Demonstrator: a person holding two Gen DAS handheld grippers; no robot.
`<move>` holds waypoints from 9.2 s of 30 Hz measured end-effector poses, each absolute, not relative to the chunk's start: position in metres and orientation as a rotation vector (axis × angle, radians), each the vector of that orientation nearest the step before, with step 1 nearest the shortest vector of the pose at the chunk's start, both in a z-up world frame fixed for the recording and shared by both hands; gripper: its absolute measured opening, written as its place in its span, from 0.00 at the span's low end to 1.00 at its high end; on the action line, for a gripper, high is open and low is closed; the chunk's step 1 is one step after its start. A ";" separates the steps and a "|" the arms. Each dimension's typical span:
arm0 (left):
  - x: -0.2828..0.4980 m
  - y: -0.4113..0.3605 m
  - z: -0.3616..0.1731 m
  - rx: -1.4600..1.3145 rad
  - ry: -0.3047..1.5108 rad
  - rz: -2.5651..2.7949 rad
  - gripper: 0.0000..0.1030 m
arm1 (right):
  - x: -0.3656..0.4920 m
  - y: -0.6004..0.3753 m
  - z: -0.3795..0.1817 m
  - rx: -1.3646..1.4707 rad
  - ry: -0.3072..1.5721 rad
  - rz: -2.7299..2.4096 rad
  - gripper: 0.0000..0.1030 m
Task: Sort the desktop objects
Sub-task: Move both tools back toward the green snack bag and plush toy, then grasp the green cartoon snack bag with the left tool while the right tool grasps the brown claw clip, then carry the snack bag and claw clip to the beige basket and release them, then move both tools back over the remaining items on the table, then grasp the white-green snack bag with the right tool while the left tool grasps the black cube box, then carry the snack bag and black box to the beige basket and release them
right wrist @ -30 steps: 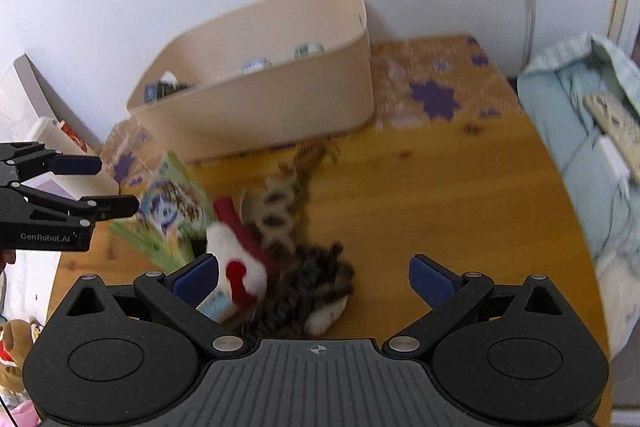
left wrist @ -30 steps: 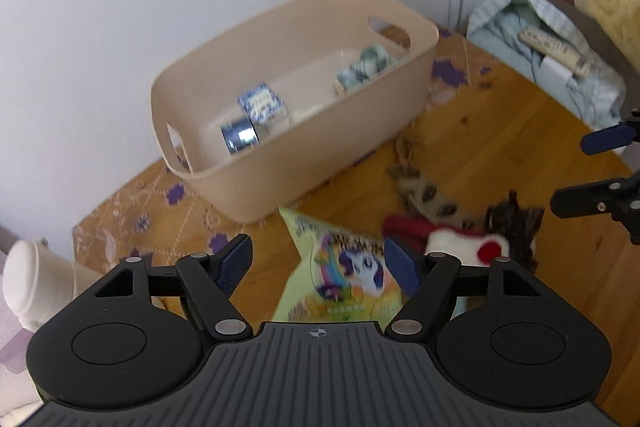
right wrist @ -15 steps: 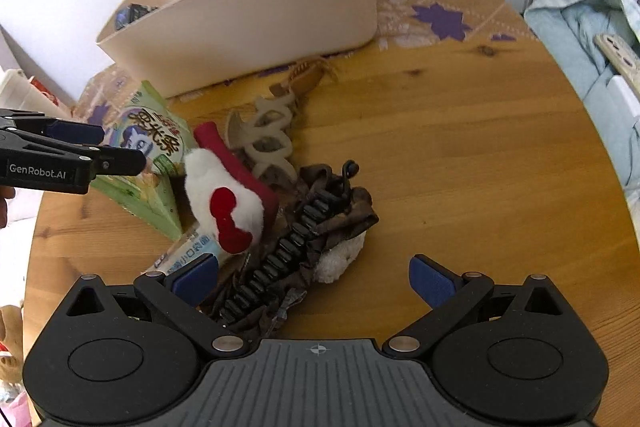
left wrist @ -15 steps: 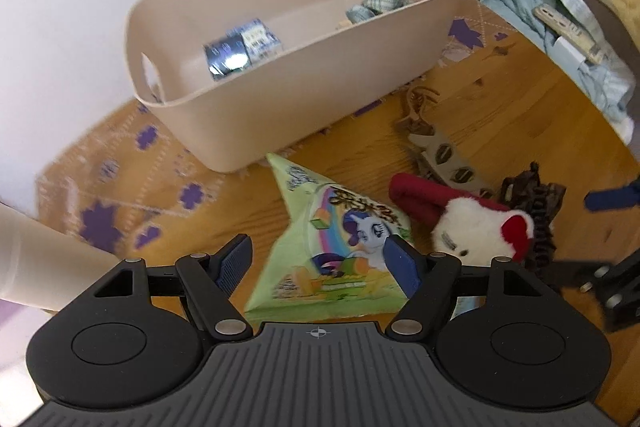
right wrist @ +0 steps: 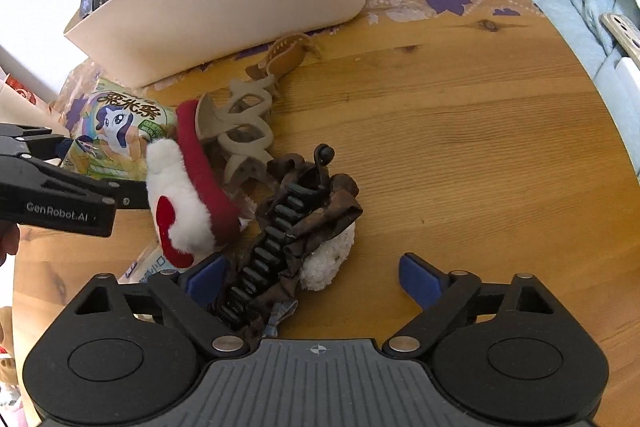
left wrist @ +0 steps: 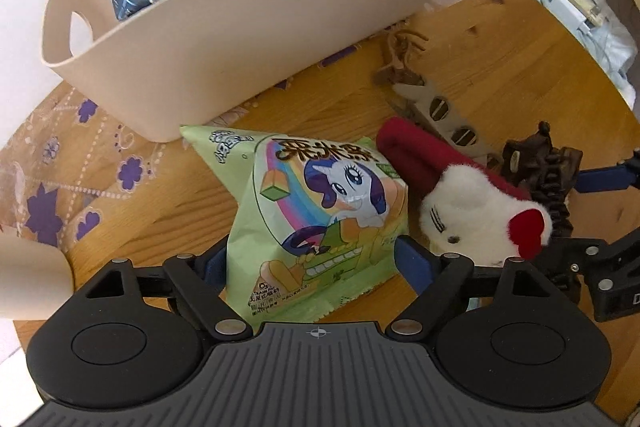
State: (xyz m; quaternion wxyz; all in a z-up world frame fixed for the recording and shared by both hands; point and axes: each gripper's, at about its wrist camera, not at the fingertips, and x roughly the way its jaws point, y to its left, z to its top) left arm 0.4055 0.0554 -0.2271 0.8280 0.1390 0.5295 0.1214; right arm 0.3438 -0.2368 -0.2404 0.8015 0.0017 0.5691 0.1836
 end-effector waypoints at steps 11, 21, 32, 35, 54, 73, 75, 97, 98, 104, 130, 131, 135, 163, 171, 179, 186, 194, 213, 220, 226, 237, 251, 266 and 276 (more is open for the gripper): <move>0.417 0.071 -0.218 0.030 1.068 0.315 0.82 | 0.343 -0.236 -0.237 -0.074 1.179 0.397 0.65; 0.410 0.073 -0.216 -0.091 1.008 0.270 0.55 | 0.345 -0.248 -0.235 -0.057 1.164 0.398 0.38; 0.395 0.060 -0.206 -0.049 0.981 0.240 0.41 | 0.344 -0.267 -0.217 -0.076 1.117 0.412 0.36; 0.386 0.056 -0.198 -0.025 0.968 0.232 0.41 | 0.347 -0.275 -0.207 -0.071 1.100 0.411 0.36; 0.339 0.026 -0.129 0.027 0.845 0.214 0.40 | 0.378 -0.295 -0.113 -0.063 0.909 0.479 0.36; 0.364 0.020 -0.042 0.111 0.685 0.297 0.40 | 0.438 -0.256 -0.051 -0.062 0.751 0.530 0.36; 0.376 0.023 -0.041 0.129 0.692 0.308 0.40 | 0.446 -0.246 -0.048 -0.067 0.742 0.538 0.36; 0.485 0.089 -0.091 0.093 0.791 0.535 0.41 | 0.541 -0.150 -0.132 -0.169 0.864 0.553 0.38; 0.486 0.090 -0.094 0.088 0.800 0.539 0.41 | 0.542 -0.146 -0.138 -0.180 0.880 0.554 0.38; 0.488 0.091 -0.105 0.037 0.825 0.545 0.44 | 0.541 -0.137 -0.148 -0.212 0.900 0.560 0.62; 0.393 0.062 -0.074 0.080 0.763 0.637 0.72 | 0.478 -0.212 -0.152 -0.221 0.907 0.582 1.00; 0.386 0.062 -0.075 0.064 0.771 0.634 0.72 | 0.471 -0.219 -0.151 -0.220 0.922 0.583 1.00; 0.361 0.060 -0.084 0.028 0.797 0.634 0.72 | 0.446 -0.225 -0.151 -0.242 0.949 0.603 1.00; 0.230 -0.011 -0.171 -0.057 1.061 0.568 0.72 | 0.267 -0.205 -0.185 -0.249 1.137 0.797 1.00; 0.227 -0.022 -0.191 -0.033 1.128 0.582 0.71 | 0.257 -0.182 -0.212 -0.291 1.179 0.750 1.00; 0.224 -0.012 -0.203 -0.152 1.104 0.647 0.71 | 0.263 -0.193 -0.225 -0.382 1.177 0.658 1.00; 0.239 -0.010 -0.208 -0.275 1.111 0.638 0.71 | 0.280 -0.218 -0.228 -0.326 1.194 0.580 1.00; 0.256 -0.009 -0.235 -0.455 1.152 0.758 0.71 | 0.276 -0.225 -0.237 -0.322 1.178 0.515 0.98; 0.246 -0.024 -0.236 -0.374 1.122 0.840 0.31 | 0.259 -0.230 -0.225 -0.419 1.075 0.593 0.65; 0.232 -0.024 -0.230 -0.326 1.109 0.810 0.31 | 0.254 -0.238 -0.201 -0.410 0.998 0.641 0.64; 0.226 -0.014 -0.211 -0.320 1.060 0.825 0.31 | 0.263 -0.245 -0.175 -0.384 0.941 0.658 0.64; 0.263 0.000 -0.139 -0.155 0.887 0.817 0.31 | 0.327 -0.247 -0.129 -0.340 0.814 0.609 0.64; 0.360 0.046 -0.058 -0.017 0.735 0.767 0.31 | 0.433 -0.223 -0.081 -0.319 0.676 0.560 0.65; 0.465 0.078 -0.065 0.140 0.757 0.729 0.31 | 0.510 -0.149 -0.101 -0.356 0.721 0.602 0.65; 0.499 0.096 -0.088 0.176 0.798 0.715 0.31 | 0.512 -0.095 -0.142 -0.528 0.774 0.640 0.66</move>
